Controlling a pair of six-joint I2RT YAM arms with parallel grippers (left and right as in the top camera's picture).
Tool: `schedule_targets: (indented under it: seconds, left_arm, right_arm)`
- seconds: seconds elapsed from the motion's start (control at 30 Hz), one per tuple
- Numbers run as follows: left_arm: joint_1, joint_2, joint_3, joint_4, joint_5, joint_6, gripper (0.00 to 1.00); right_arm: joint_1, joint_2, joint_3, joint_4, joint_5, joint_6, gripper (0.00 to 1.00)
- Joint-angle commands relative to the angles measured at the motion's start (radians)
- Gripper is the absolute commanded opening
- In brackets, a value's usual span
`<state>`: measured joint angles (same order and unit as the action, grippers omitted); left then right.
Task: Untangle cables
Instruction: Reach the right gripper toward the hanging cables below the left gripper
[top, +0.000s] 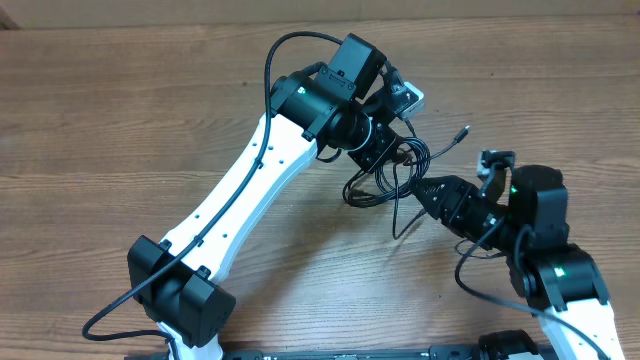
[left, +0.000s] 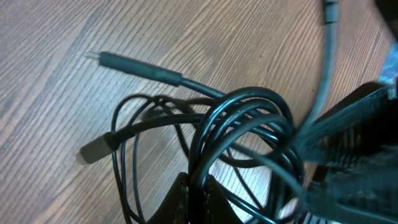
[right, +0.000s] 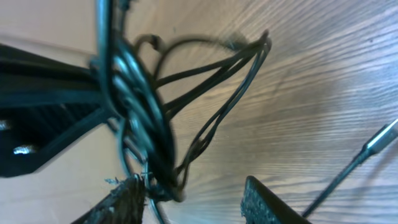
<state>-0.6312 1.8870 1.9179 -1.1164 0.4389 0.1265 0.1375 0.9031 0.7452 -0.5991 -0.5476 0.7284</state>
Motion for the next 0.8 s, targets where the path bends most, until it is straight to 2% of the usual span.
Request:
schedule_targets:
  seconds: [0.0, 0.17, 0.43, 0.7, 0.77]
  left_arm:
    - [-0.004, -0.004, 0.03, 0.007, 0.033, -0.053, 0.04]
    - [-0.004, -0.004, 0.03, 0.008, 0.033, -0.053, 0.04]
    - [-0.005, -0.004, 0.03, 0.006, 0.034, -0.085, 0.04]
    - [-0.005, -0.004, 0.03, 0.008, 0.06, -0.116, 0.04]
    - [-0.005, -0.004, 0.03, 0.007, 0.062, -0.116, 0.04]
  right_arm:
    - [-0.002, 0.061, 0.004, 0.017, -0.039, -0.049, 0.27]
    - [-0.002, 0.08, 0.004, 0.041, -0.042, -0.057, 0.26]
    - [-0.002, 0.08, 0.004, 0.082, -0.042, -0.084, 0.16]
    - [-0.002, 0.08, 0.004, 0.163, -0.061, -0.132, 0.15]
    - [-0.002, 0.08, 0.004, 0.164, -0.061, -0.132, 0.11]
